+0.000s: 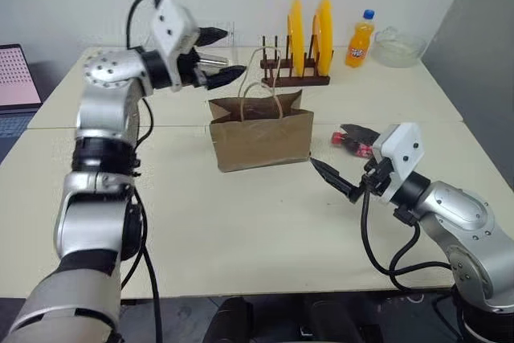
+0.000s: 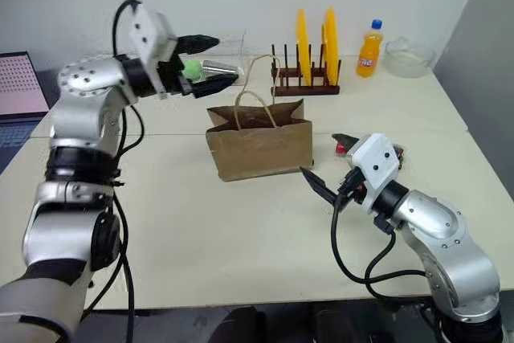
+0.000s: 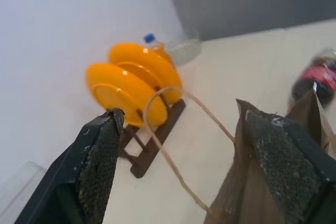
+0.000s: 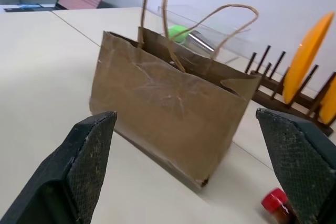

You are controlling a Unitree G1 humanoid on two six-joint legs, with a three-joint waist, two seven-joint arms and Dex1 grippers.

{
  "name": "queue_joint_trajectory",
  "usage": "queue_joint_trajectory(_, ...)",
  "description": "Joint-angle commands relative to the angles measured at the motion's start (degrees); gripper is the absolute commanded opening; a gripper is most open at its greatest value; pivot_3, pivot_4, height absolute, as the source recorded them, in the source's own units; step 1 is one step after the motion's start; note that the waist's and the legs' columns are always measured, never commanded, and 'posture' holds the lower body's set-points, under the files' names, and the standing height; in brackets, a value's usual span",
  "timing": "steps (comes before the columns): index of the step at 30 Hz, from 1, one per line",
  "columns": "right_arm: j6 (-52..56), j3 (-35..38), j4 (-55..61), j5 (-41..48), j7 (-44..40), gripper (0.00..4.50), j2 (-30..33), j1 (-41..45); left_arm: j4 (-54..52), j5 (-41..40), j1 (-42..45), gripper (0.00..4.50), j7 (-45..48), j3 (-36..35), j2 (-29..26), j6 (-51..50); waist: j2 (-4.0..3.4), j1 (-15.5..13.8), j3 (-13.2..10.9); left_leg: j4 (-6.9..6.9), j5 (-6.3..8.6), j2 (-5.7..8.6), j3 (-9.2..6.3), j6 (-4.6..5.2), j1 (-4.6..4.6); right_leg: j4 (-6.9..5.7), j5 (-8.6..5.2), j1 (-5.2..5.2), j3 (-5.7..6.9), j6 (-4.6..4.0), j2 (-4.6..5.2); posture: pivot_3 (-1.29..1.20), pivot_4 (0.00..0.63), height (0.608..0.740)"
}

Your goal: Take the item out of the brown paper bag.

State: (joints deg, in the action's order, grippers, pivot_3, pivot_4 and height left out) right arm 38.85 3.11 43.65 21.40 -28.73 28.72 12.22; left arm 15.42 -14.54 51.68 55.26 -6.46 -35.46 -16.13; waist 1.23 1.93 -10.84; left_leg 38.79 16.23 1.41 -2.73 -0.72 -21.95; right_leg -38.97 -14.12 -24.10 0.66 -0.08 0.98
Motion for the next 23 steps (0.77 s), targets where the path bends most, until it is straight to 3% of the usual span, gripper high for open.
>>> queue_joint_trajectory(1, -6.17, 0.46, 0.13, -0.93, 1.05, 4.50, -1.82, -0.51, -19.99, -3.87, -12.19, 3.94, -11.41, -7.19, 0.94, -12.95, 0.00, -0.03, 0.00, 0.00, 0.00, -0.01, -0.03, 0.00, -0.01, -0.01, 0.00, 0.00, 0.01, 0.00, 0.00, 0.00, 0.150, 0.740)
queue_joint_trajectory(4, -10.57, 0.07, -0.71, -3.03, 3.31, 4.50, -4.23, -2.44, -33.27, -3.03, -25.89, 3.94, -22.39, -11.48, 5.60, -18.62, 0.03, -0.40, 0.02, -0.01, -0.01, -0.03, -0.06, -0.01, 0.03, -0.01, 0.00, 0.02, 0.03, 0.00, 0.00, 0.00, 0.150, 0.740)
queue_joint_trajectory(6, -14.27, -0.48, -1.19, -4.40, 4.00, 4.50, -5.89, -4.86, -39.62, 1.05, -35.19, 3.94, -26.19, -10.29, 6.85, -17.28, 0.12, -0.55, 0.08, 0.03, 0.00, -0.02, -0.06, -0.01, 0.02, -0.01, 0.01, 0.04, 0.03, -0.01, 0.00, 0.00, 0.150, 0.740)
queue_joint_trajectory(9, -18.60, -1.56, -1.78, -5.13, 2.29, 4.50, -6.31, -9.59, -44.42, 3.64, -43.25, 3.94, -32.15, -9.50, 9.97, -17.26, 0.14, -1.50, 0.10, 0.01, 0.00, -0.01, -0.06, -0.03, 0.02, 0.05, 0.03, 0.05, 0.04, -0.04, 0.02, 0.00, 0.150, 0.740)
queue_joint_trajectory(12, -26.57, -2.93, -4.62, -8.59, 3.65, 4.50, -8.55, -17.24, -47.18, 8.58, -54.55, 3.94, -38.44, -7.33, 15.79, -10.55, 0.15, -2.00, 0.25, 0.00, 0.01, 0.00, -0.05, -0.01, 0.10, 0.17, 0.00, 0.18, 0.03, 0.00, 0.04, 0.00, 0.150, 0.740)
queue_joint_trajectory(16, -34.89, -2.92, -11.68, -11.93, 6.05, 4.50, -12.00, -22.03, -45.53, 11.18, -58.36, 3.94, -42.56, -4.77, 20.44, -5.77, 0.18, -2.17, 0.25, 0.00, 0.03, 0.00, -0.07, 0.02, 0.22, 0.31, -0.02, 0.38, 0.07, 0.02, 0.04, 0.00, 0.150, 0.740)
queue_joint_trajectory(23, -39.70, -2.11, -18.82, -13.46, 7.97, 4.50, -14.33, -21.32, -43.87, 11.12, -58.58, 3.94, -41.96, -2.16, 21.13, -1.99, 0.18, -1.82, 0.26, -0.10, 0.04, -0.02, -0.05, 0.03, 0.59, 0.31, -0.09, 0.71, 0.09, -0.10, 0.00, 0.00, 0.150, 0.740)
